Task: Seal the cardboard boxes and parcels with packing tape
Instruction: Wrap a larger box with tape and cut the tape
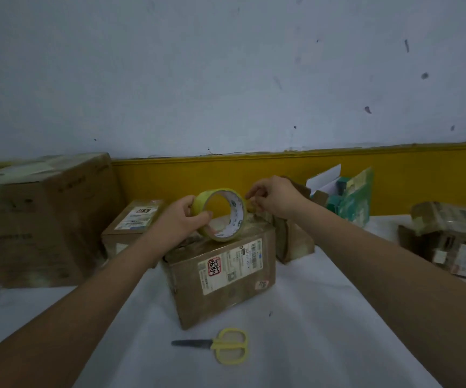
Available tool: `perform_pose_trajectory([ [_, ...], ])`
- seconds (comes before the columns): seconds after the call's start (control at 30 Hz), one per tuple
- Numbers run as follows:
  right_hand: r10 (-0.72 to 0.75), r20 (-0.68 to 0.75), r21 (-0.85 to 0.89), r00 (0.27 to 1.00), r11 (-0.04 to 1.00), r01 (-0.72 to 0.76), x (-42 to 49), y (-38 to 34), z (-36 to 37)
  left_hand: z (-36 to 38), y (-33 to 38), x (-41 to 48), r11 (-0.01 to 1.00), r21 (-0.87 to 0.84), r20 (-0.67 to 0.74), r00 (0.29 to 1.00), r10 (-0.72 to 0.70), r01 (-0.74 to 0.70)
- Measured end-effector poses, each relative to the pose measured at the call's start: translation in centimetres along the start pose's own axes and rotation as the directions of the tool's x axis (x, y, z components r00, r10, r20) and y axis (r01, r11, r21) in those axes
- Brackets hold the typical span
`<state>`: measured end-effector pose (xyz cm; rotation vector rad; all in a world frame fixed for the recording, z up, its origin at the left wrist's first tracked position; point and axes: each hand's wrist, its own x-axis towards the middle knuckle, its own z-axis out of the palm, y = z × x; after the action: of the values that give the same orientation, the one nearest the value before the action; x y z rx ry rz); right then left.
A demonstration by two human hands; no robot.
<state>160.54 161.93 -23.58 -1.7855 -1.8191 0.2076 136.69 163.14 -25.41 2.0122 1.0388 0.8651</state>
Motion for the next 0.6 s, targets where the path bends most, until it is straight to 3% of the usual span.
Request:
perform_pose_trajectory([
  [0.27,0.035,-0.023,-0.091,0.999,0.995,-0.037,0.3,1.4,0.1,0.4,-0.4,0.4,0.989,-0.112,-0.136,0.987,0.080,-0.096],
  [0.47,0.154,0.015,0.043,0.988,0.987,-0.154,-0.1,3.8,0.7,0.6,-0.8,0.5,0.981,-0.139,-0.136,0.983,0.119,-0.138],
  [0.6,0.118,-0.008,0.032,0.993,0.993,-0.118,0.0,3.9,1.3,0.9,-1.0,0.4,0.980,-0.137,-0.145,0.981,0.126,-0.146],
])
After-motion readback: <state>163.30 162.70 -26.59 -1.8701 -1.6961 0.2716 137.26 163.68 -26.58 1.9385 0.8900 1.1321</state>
